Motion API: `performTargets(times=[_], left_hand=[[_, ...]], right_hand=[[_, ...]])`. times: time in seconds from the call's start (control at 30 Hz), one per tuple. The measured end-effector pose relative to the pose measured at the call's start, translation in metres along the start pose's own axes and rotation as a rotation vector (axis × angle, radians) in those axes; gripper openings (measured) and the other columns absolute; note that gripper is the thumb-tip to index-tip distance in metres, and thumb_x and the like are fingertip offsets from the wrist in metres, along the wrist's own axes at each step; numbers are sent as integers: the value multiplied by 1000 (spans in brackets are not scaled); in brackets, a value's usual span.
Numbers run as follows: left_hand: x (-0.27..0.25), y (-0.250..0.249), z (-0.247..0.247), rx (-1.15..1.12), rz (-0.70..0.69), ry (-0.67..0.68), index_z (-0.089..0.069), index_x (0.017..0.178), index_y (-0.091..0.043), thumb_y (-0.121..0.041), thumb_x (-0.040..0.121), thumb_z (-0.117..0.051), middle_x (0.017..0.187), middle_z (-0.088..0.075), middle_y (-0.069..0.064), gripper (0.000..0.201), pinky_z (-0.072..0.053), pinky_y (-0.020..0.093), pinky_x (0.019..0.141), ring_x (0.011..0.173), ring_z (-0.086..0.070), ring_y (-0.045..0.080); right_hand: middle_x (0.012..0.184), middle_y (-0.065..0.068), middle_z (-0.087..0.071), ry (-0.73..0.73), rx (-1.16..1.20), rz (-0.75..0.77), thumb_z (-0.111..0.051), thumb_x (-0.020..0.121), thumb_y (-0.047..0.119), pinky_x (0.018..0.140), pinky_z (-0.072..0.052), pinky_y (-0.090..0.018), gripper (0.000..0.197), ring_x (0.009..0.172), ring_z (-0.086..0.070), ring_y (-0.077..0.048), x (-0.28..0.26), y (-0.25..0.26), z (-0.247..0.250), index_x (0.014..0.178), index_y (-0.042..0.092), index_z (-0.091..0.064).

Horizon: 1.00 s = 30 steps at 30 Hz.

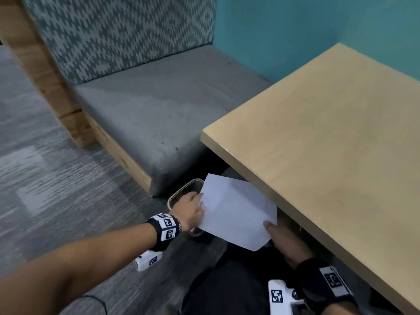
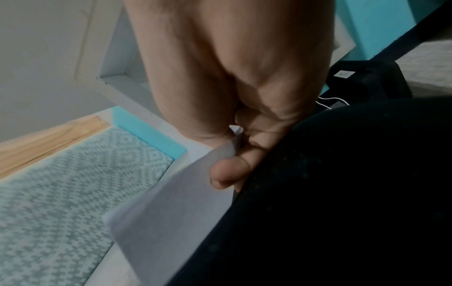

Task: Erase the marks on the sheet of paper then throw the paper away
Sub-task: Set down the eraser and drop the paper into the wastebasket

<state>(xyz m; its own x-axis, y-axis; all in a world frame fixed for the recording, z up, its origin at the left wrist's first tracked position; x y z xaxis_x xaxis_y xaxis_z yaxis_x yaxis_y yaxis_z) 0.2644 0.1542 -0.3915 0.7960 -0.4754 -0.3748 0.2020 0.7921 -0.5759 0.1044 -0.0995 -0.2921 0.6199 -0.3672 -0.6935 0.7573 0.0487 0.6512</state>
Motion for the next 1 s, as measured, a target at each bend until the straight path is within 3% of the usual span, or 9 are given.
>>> performTargets(times=[0.07,0.13,0.23,0.37,0.53,0.63,0.73,0.87,1.0], left_hand=[[-28,-55,-20,-51,-238,107,-5,168,-38,-63,107,-32,177,6,0,71,-6,46,130,163,8,28],[-55,-113,-31,-137,-462,198,12,158,-59,-65,108,-20,174,21,-10,60,11,39,126,157,28,19],[-67,-159,-36,-222,-593,218,13,150,-65,-55,112,-17,174,20,-6,49,19,38,123,157,28,21],[-14,-101,-61,-12,-404,170,11,160,-57,-62,108,-12,173,24,-3,56,16,50,126,158,24,29],[28,28,-72,304,117,195,1,167,-40,-65,104,-27,176,13,8,74,2,58,128,161,9,42],[28,25,-62,209,210,217,-1,169,-29,-67,103,-29,176,11,12,82,1,57,128,160,10,42],[7,-52,-50,92,-85,196,5,169,-26,-72,103,-24,175,15,10,85,0,57,129,160,13,42],[-51,-157,-46,-160,-523,188,13,163,-47,-62,109,-21,173,24,-4,65,14,42,126,157,29,24],[-44,-149,-46,-116,-543,185,23,148,-59,-58,110,-16,169,29,-7,55,19,40,125,155,31,22]], right_hand=[[98,-6,-80,39,91,-10,-45,114,31,105,-54,-45,31,103,-74,-29,4,4,-6,105,19,-71],[118,-11,-78,55,154,17,-39,117,25,102,-53,-32,34,104,-73,-13,7,10,-15,127,11,-68],[146,-10,-60,143,197,77,-35,106,66,95,-44,-5,71,116,-65,4,9,16,-27,142,8,-54],[107,-6,-84,90,203,18,-42,116,21,104,-54,-44,30,106,-76,-28,12,3,-13,126,14,-69],[116,-4,-82,35,158,-12,-46,114,28,114,-50,-46,30,113,-75,-26,14,-6,-9,122,17,-73],[110,-2,-84,23,96,-21,-47,112,34,115,-50,-49,32,109,-77,-26,18,-12,-5,119,20,-75],[111,-7,-83,40,82,4,-44,113,30,113,-52,-52,32,109,-77,-30,19,-8,-10,124,18,-73],[108,-8,-83,78,42,91,-45,114,23,104,-56,-44,32,106,-78,-27,9,9,-20,123,15,-75],[125,-17,-77,64,154,99,-46,115,21,97,-56,-43,33,112,-73,-27,11,5,-17,138,11,-67]])
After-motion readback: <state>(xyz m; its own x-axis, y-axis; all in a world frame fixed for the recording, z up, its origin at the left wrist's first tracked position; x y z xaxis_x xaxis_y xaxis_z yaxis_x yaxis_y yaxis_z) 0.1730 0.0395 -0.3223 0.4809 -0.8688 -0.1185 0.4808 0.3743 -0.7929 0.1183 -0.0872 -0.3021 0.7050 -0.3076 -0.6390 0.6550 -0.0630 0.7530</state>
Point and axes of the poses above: each hand's wrist, its own x-axis towards the middle knuckle, its own z-axis out of the back of the hand, y = z × x, the point moved 6 cm from there along x, towards the middle knuckle
